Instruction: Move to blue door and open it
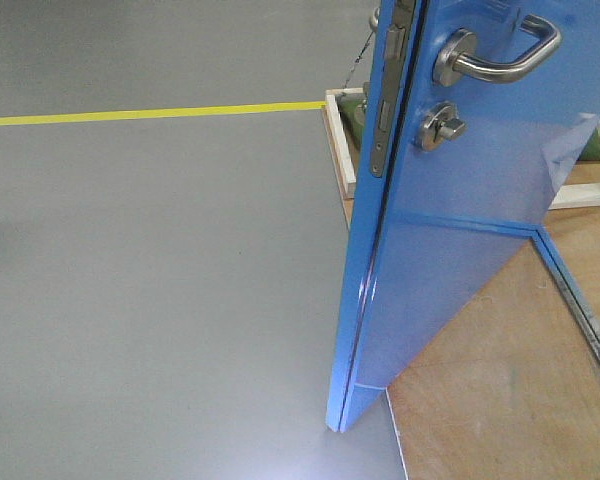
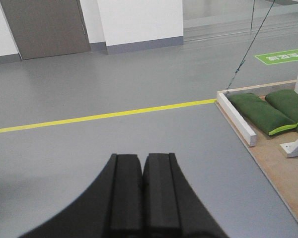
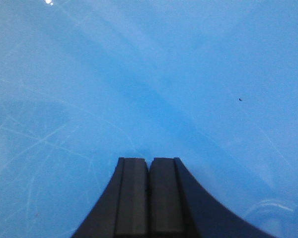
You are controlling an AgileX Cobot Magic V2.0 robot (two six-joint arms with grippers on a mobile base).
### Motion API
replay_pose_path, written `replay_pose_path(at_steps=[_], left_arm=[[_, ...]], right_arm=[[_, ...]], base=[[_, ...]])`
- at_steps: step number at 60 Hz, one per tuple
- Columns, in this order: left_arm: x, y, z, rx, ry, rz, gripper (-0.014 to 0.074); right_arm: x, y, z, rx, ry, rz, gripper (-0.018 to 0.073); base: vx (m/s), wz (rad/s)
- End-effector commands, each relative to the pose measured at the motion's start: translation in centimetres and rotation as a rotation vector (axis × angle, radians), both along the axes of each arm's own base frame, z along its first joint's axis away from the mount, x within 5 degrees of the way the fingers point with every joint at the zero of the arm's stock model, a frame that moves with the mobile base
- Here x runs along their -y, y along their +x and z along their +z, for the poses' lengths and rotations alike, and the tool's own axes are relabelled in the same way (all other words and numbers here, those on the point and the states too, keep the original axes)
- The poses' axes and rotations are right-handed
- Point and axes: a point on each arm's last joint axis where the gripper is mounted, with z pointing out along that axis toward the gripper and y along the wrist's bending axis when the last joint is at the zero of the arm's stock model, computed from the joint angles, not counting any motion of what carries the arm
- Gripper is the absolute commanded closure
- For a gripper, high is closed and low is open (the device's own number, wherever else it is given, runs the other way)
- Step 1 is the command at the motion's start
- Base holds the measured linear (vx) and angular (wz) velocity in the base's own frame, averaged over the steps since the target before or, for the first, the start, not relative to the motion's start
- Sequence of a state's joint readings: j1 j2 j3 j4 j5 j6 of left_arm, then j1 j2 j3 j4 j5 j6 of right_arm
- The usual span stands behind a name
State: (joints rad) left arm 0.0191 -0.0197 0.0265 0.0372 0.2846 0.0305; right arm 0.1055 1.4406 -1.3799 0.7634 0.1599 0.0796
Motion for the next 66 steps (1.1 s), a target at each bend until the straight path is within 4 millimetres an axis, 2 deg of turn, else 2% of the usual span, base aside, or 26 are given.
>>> replay_pose_path(at_steps=[1, 66], left_arm=[[0.06, 0.10, 0.61, 0.086, -0.008, -0.007, 0.0526], [0.06, 0.10, 0.61, 0.086, -0.008, -0.007, 0.0526]], right_arm=[[0.32, -0.83, 2.35, 0.094, 0.000, -0.028, 0.0557], [0.30, -0.83, 2.32, 0.091, 0.000, -0.026, 0.0557]], base=[[0.01, 0.02], [0.07, 0.06]])
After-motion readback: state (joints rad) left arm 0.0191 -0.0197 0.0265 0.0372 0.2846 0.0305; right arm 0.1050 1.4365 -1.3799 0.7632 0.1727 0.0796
